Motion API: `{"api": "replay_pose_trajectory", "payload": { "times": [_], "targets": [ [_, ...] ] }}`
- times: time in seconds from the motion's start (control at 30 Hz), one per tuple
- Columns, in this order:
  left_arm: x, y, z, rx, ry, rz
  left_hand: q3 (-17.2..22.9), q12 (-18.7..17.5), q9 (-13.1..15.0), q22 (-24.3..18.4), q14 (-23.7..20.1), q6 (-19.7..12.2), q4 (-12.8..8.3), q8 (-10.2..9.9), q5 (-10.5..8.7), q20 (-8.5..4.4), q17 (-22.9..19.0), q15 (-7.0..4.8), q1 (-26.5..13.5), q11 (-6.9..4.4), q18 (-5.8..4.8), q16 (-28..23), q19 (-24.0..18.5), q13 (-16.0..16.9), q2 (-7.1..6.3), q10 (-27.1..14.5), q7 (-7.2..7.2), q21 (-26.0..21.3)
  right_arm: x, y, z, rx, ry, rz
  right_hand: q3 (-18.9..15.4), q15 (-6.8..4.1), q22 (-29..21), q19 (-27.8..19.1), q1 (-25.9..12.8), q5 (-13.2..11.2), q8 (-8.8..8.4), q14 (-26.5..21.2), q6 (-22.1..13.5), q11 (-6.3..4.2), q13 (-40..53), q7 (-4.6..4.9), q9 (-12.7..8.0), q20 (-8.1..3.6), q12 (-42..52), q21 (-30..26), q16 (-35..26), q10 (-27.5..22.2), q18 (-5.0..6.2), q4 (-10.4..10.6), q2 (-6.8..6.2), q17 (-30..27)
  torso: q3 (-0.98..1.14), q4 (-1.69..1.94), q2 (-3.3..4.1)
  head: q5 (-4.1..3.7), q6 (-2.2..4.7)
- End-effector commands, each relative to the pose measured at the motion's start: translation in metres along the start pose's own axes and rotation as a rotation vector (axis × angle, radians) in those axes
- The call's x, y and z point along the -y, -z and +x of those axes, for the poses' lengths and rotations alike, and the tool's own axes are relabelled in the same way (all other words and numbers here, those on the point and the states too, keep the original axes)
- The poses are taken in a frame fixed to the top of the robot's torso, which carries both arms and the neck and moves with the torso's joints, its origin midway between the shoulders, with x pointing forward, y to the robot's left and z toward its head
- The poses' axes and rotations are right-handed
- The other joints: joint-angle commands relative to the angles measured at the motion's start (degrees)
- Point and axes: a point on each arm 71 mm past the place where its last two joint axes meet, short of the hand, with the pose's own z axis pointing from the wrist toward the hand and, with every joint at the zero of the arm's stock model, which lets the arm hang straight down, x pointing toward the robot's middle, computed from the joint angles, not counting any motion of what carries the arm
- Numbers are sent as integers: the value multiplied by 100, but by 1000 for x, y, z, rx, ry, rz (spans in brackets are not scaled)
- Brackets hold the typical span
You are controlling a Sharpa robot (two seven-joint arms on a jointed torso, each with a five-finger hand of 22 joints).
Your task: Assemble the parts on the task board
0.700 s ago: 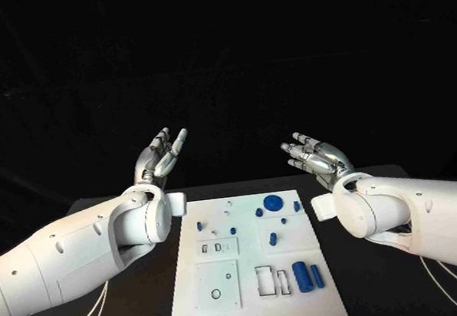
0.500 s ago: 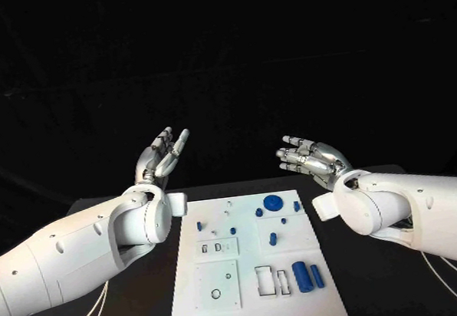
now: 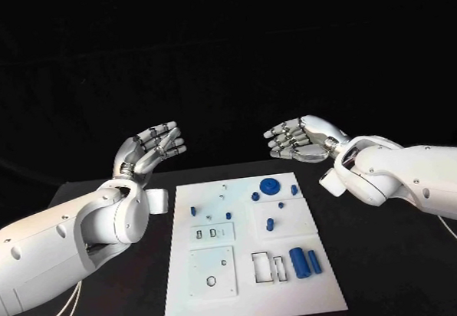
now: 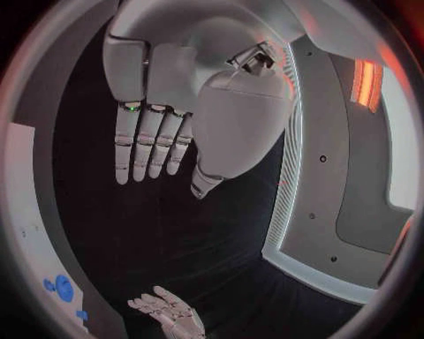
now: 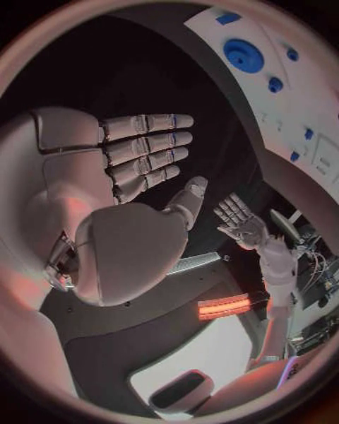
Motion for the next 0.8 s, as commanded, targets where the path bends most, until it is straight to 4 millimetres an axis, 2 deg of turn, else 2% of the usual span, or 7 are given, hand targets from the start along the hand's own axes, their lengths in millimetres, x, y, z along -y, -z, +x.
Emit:
{"api": "replay_pose_trajectory", "payload": {
  "times": [0.03, 0.23, 0.33, 0.43, 0.53, 0.67, 0.8],
  "targets": [
    [7, 2, 8, -102, 2, 18, 924, 13, 115, 129, 1267, 898, -197, 287, 33, -256, 477, -266, 290, -128, 121, 409, 1399, 36, -388, 1183, 431, 594, -6, -3, 6, -104, 256, -46, -33, -297, 137, 853, 225, -69, 117, 1162, 722, -203, 20, 272, 54, -239, -137, 419, 266, 810, 157, -127, -104, 129, -25, 10, 160, -18, -6],
    [18, 9, 11, -138, 4, 20, 1349, -53, 133, 309, 1693, 1108, -283, 333, 28, -434, 808, -415, 94, -228, 108, 634, 1730, 44, -604, 1520, 362, 1009, -12, -9, 6, -145, 456, -59, -171, -601, 548, 1316, 301, -84, 143, 2082, 1094, -407, 35, 125, 51, -560, -162, 1138, 535, 1346, 148, -168, -177, 414, -67, 19, 300, -41, 7],
    [22, 13, 13, -154, 9, 21, 1423, -83, 138, 355, 1742, 1131, -289, 332, 27, -458, 893, -433, 15, -239, 104, 684, 1755, 43, -644, 1569, 356, 1106, -13, -12, 7, -175, 563, -50, -275, -780, 957, 1505, 306, -48, 127, 2610, 1307, -525, 41, 22, 53, -747, -182, 1777, 817, 1605, 137, -169, -265, 727, -87, 34, 386, -51, 16],
    [26, 18, 16, -169, 16, 19, 1491, -120, 145, 414, 1808, 1146, -305, 326, 26, -480, 1010, -455, -70, -252, 100, 776, 1773, 44, -692, 1612, 349, 1225, -14, -15, 8, -208, 677, -34, -302, -873, 1245, 1577, 239, -3, 92, 2918, 1446, -593, 46, -42, 65, -838, -188, 2197, 1121, 1695, 149, -112, -397, 1083, -107, 60, 476, -79, 34],
    [27, 21, 19, -179, 28, 17, 1506, -131, 147, 435, 1818, 1151, -306, 324, 25, -484, 1054, -458, -108, -253, 98, 811, 1773, 45, -709, 1626, 349, 1265, -16, -16, 9, -226, 744, -25, -323, -870, 1306, 1572, 169, -38, 64, 2944, 1468, -578, 24, -50, 70, -838, -208, 2274, 1195, 1525, 143, -54, -486, 1215, -123, 88, 540, -104, 41],
    [30, 24, 19, -183, 46, 14, 1512, -138, 151, 450, 1814, 1159, -304, 325, 25, -485, 1093, -459, -148, -255, 95, 841, 1765, 47, -731, 1640, 347, 1296, -20, -18, 13, -234, 820, -31, -361, -927, 1438, 1735, 145, -61, 40, 3174, 1555, -622, 56, -98, 105, -875, -186, 2469, 1565, 1517, 158, 57, -581, 1600, -151, 122, 626, -142, 72],
    [31, 26, 19, -185, 57, 14, 1523, -146, 152, 462, 1813, 1158, -311, 322, 25, -488, 1124, -462, -165, -258, 96, 867, 1758, 47, -743, 1645, 342, 1319, -23, -21, 17, -236, 869, -37, -423, -955, 1613, 1876, 168, -80, -15, 3228, 1600, -638, 101, -136, 154, -911, -182, 2688, 2201, 1453, 154, 210, -689, 2156, -157, 153, 668, -167, 75]
  ]
}}
